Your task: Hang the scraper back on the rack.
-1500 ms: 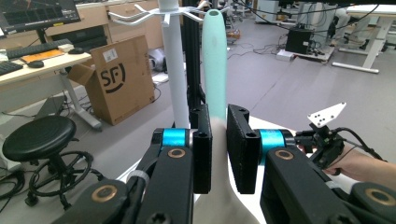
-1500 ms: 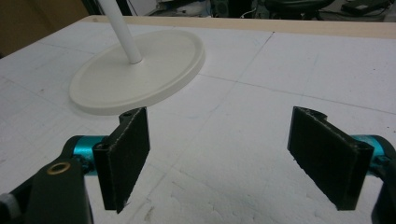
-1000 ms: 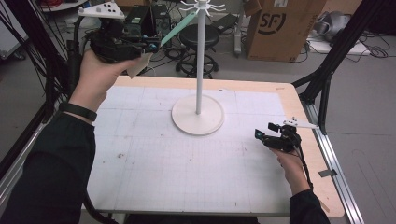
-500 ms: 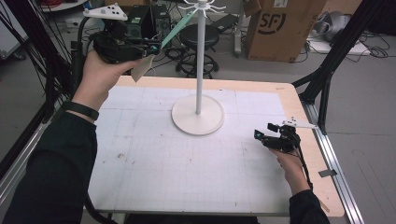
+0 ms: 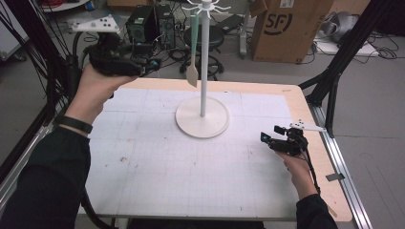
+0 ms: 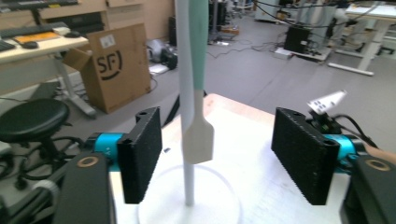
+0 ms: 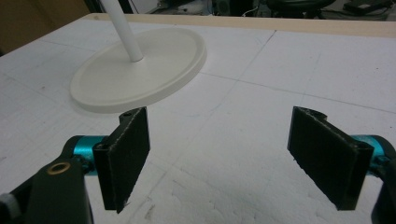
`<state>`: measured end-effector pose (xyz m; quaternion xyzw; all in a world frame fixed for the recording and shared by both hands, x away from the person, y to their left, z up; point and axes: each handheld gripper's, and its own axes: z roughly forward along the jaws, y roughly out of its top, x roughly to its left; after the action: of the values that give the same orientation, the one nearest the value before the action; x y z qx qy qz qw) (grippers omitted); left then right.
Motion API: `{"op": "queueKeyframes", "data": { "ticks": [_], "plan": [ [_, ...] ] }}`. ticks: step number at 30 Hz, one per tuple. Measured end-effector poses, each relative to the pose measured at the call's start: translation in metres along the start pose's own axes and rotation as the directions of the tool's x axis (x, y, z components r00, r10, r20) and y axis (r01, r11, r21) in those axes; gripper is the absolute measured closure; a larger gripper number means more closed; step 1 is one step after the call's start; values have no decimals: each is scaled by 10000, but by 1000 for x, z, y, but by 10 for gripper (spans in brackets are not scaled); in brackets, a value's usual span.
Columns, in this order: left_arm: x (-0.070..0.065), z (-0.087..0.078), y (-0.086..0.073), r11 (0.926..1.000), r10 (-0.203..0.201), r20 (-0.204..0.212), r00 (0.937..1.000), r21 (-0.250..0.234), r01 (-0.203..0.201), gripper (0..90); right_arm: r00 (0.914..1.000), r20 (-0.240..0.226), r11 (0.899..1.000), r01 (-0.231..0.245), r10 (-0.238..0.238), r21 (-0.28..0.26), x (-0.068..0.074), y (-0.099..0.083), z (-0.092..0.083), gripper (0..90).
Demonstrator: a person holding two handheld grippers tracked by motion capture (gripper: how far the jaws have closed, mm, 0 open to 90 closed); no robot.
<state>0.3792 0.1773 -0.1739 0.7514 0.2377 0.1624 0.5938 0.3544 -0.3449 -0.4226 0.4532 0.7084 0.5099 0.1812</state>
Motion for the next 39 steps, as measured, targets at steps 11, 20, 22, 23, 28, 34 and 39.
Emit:
{"op": "queueKeyframes", "data": {
  "ticks": [11, 20, 22, 23, 28, 34, 39],
  "plan": [
    [-6, -16, -119, 9994, -239, 129, 9996, 259, 235, 291, 9998, -33, 9997, 181, -181, 132, 3, -1, 2, 203],
    [-2, -20, -197, 9946, -780, 17, 9970, 693, 777, 287, 9997, -14, 9994, 240, -240, 255, 4, -3, 1, 203],
    [0, -23, -209, 9929, -1004, 20, 9949, 638, 1001, 286, 9997, -19, 9993, 253, -252, 269, 4, -3, 2, 203],
    [2, -25, -214, 9927, -1102, 28, 9939, 504, 1099, 286, 9996, -37, 9992, 268, -267, 291, 4, -3, 2, 203],
    [9, -33, -233, 9881, -1475, 64, 9890, 438, 1471, 289, 9993, -70, 9985, 373, -370, 401, 6, -4, 4, 203],
    [15, -35, -239, 9838, -1737, -64, 9848, 440, 1738, 289, 9989, -75, 9976, 467, -463, 502, 8, -4, 4, 203],
    [13, -30, -240, 9857, -1553, -47, 9879, 647, 1553, 289, 9988, -88, 9974, 487, -483, 535, 8, -4, 4, 203]
  ]
}}
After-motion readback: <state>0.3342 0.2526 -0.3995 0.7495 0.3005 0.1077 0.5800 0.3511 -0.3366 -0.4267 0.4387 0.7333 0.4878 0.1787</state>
